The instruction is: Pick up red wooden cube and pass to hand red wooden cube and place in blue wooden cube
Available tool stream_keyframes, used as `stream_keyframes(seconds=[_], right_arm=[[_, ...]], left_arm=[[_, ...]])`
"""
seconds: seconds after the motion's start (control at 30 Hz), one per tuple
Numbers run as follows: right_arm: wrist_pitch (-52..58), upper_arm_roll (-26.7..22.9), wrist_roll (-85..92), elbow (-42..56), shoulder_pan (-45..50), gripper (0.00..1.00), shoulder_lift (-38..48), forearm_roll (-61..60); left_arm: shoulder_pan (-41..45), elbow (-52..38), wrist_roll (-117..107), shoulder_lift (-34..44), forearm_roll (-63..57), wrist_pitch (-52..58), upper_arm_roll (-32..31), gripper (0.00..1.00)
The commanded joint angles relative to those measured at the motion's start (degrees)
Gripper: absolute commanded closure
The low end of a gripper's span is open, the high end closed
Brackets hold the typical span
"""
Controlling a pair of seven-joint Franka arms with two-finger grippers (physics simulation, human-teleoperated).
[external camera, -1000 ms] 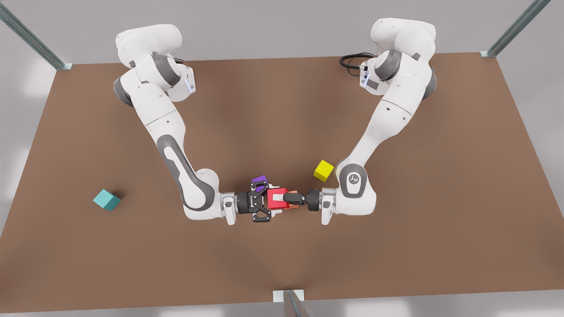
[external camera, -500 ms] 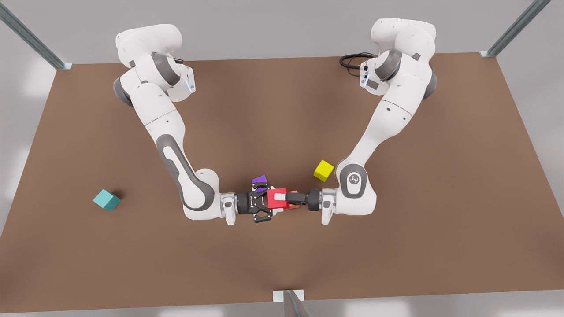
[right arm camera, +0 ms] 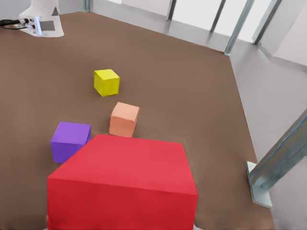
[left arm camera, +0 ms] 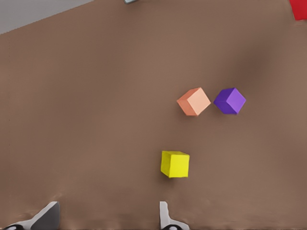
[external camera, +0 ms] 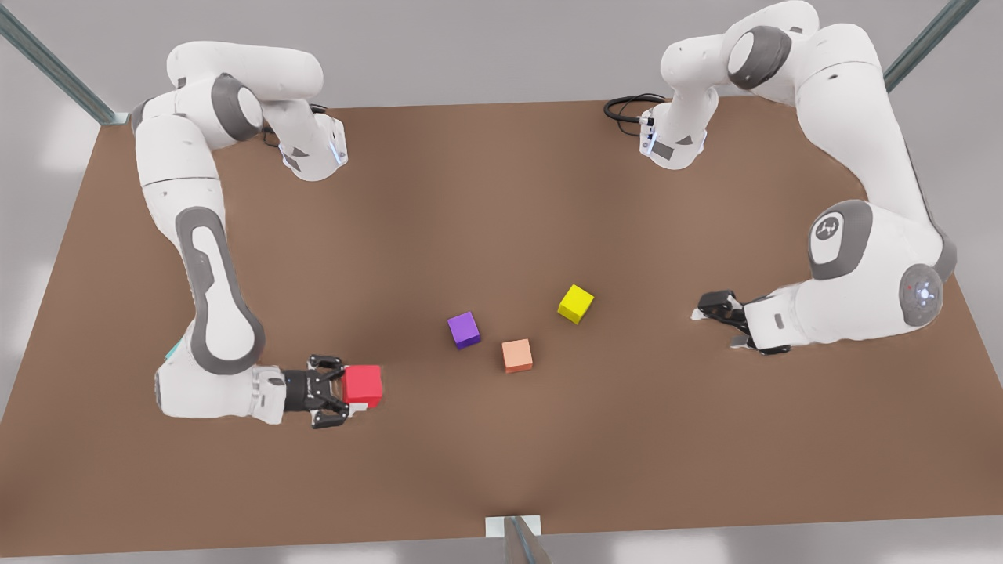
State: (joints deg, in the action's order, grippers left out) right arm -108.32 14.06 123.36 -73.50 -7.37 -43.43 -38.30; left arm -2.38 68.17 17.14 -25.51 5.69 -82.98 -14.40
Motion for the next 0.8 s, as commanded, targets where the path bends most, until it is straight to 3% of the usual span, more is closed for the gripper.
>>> stream_keyframes(seconds=[0.0,0.03,0.1,0.13,0.3,0.4,0.6,0.77], right_arm=[[2.9,-1.5,-34.2,0.2,-2.2,0.39,1.7,28.2],[2.9,-4.0,-35.0,0.5,-2.1,0.39,2.2,31.1],[2.3,-6.9,-34.2,0.6,-2.1,0.39,2.1,37.5],[1.8,-8.1,-32.2,0.6,-2.9,0.39,2.0,39.5],[-2.7,-16.3,-23.9,0.6,-3.6,0.39,1.7,41.3],[-3.7,-16.5,-23.6,-0.2,-5.1,0.39,1.9,41.7],[-13.2,-16.5,-21.9,-16.5,-7.0,0.39,10.6,46.2],[-16.4,-16.5,-17.3,-19.0,-9.9,0.39,10.2,47.4]], left_arm=[[7.1,17.5,-16.1,15.3,-4.9,-6.0,9.0,0.00],[6.5,12.1,-16.1,14.9,-5.1,3.0,9.1,0.00],[9.4,11.5,-22.7,13.3,-5.3,3.0,7.9,0.00],[9.3,7.0,-23.9,11.7,-4.7,3.1,7.9,0.00],[4.9,1.3,-22.2,8.3,-6.2,2.6,7.8,0.00],[1.4,-1.3,-15.0,8.5,-6.2,2.6,7.9,0.00],[2.0,-1.1,-14.9,8.5,-7.9,4.3,7.0,0.00],[1.7,-1.1,-14.9,8.5,-8.8,5.6,7.2,0.00]])
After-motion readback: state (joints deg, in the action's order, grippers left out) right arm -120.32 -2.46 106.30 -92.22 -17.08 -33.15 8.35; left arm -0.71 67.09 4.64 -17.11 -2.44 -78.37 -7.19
